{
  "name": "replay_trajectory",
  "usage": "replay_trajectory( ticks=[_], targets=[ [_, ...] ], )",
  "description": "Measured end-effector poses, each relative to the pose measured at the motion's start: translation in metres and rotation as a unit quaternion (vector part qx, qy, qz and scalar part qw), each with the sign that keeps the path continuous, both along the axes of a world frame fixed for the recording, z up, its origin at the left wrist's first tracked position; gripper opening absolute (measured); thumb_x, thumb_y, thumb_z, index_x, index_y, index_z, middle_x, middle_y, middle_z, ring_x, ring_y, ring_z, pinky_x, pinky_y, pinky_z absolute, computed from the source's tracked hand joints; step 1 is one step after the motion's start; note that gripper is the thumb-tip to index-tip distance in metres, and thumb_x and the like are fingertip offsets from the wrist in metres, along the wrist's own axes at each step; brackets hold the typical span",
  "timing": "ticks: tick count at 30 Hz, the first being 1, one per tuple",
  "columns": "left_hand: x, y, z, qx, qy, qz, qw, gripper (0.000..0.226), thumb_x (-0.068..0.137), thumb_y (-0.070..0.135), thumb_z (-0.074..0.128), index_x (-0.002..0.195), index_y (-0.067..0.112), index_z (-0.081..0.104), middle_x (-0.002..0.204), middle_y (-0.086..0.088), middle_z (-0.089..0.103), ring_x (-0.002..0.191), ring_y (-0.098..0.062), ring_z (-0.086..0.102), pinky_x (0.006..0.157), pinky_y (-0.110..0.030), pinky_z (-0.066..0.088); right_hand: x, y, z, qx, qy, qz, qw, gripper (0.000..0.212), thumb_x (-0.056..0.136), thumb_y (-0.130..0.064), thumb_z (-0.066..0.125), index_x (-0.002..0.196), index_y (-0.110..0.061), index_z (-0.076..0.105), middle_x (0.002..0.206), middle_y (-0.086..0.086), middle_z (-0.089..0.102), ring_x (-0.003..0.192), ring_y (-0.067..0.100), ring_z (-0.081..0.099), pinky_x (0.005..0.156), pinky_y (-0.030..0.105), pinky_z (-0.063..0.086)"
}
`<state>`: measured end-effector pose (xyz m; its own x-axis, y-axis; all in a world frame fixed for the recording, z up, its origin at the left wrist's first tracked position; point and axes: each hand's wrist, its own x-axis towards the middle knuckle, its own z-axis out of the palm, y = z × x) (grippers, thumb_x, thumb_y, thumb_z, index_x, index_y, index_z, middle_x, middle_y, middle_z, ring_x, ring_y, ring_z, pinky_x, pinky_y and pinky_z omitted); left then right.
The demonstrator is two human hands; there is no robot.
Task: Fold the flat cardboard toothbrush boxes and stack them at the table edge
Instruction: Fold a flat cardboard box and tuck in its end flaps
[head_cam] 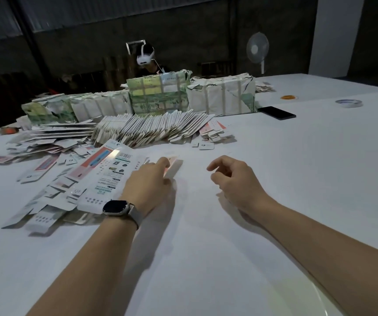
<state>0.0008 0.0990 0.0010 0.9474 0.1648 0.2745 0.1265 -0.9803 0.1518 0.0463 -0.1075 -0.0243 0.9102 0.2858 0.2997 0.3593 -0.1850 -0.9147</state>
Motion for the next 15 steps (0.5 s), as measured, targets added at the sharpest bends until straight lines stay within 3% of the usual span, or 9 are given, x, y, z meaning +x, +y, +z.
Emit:
replay_trajectory(
  ticks=[4, 7, 9, 12, 15],
  targets=[
    [-0.009, -0.018, 0.016, -0.020, -0.117, -0.033, 0.992, 0.046, 0.094, 0.007, 0.052, 0.138, 0.020, 0.047, 0.115, -0.015, 0.069, 0.102, -0.038, 0.061, 0.075, -0.042, 0.046, 0.002, 0.001, 0.000, -0.004, -0.006, -0.007, 1.000, 0.024, 0.089, -0.009, 0.059, 0.084, -0.031, 0.065, 0.064, -0.012, 0.054, 0.058, 0.008, 0.051, 0.056, 0.026, 0.042],
    [-0.016, -0.031, 0.028, -0.085, -0.197, -0.076, 0.974, 0.052, 0.092, 0.000, 0.054, 0.138, 0.023, 0.047, 0.118, -0.015, 0.071, 0.094, -0.038, 0.066, 0.068, -0.044, 0.053, 0.002, 0.003, 0.001, 0.022, 0.004, -0.003, 1.000, 0.014, 0.094, -0.018, 0.060, 0.093, -0.032, 0.063, 0.072, -0.004, 0.057, 0.062, 0.009, 0.054, 0.055, 0.025, 0.047],
    [-0.019, -0.040, 0.032, -0.169, -0.227, -0.108, 0.953, 0.050, 0.093, -0.002, 0.052, 0.135, 0.024, 0.049, 0.116, -0.006, 0.071, 0.087, -0.030, 0.071, 0.062, -0.041, 0.061, 0.003, 0.004, 0.001, 0.059, 0.019, 0.002, 0.998, 0.008, 0.098, -0.026, 0.058, 0.103, -0.033, 0.060, 0.078, -0.002, 0.060, 0.060, 0.002, 0.055, 0.053, 0.020, 0.045],
    [-0.017, -0.050, 0.030, -0.346, -0.231, -0.149, 0.897, 0.036, 0.097, 0.003, 0.053, 0.121, 0.029, 0.052, 0.102, 0.015, 0.065, 0.078, -0.009, 0.073, 0.055, -0.022, 0.059, 0.004, 0.004, 0.001, 0.090, 0.033, -0.010, 0.995, 0.014, 0.102, -0.037, 0.052, 0.112, -0.030, 0.058, 0.076, -0.006, 0.064, 0.060, 0.006, 0.056, 0.055, 0.020, 0.042],
    [-0.011, -0.057, 0.019, -0.511, -0.170, -0.149, 0.829, 0.039, 0.096, -0.003, 0.049, 0.118, 0.028, 0.052, 0.093, 0.005, 0.066, 0.076, -0.008, 0.071, 0.057, -0.022, 0.055, 0.003, 0.002, 0.004, 0.113, 0.035, -0.024, 0.993, 0.017, 0.104, -0.028, 0.048, 0.100, -0.028, 0.064, 0.074, -0.008, 0.072, 0.061, 0.009, 0.061, 0.053, 0.020, 0.046]
  ],
)
